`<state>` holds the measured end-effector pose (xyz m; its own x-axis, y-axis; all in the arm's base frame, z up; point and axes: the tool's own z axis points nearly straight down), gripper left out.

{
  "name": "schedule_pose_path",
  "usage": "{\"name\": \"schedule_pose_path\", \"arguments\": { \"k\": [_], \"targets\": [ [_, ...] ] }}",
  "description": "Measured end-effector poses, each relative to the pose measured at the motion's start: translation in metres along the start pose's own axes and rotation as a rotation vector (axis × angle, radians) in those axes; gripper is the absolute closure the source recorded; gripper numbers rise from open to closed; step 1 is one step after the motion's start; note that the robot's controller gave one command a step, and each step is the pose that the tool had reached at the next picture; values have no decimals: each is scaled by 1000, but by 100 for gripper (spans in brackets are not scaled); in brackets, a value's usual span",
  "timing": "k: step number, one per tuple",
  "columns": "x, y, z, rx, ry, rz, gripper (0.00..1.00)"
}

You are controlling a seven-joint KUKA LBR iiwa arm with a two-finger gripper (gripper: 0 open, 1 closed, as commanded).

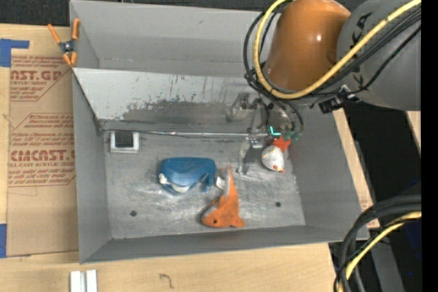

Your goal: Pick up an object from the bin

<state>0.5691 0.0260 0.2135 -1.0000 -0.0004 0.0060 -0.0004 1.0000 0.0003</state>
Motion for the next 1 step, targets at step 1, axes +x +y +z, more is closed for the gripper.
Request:
{"name": "schedule_pose_path", "arguments": {
  "k": [1],
  "targets": [
    [-2,0,-5,0,-8,0,0]
  ]
}}
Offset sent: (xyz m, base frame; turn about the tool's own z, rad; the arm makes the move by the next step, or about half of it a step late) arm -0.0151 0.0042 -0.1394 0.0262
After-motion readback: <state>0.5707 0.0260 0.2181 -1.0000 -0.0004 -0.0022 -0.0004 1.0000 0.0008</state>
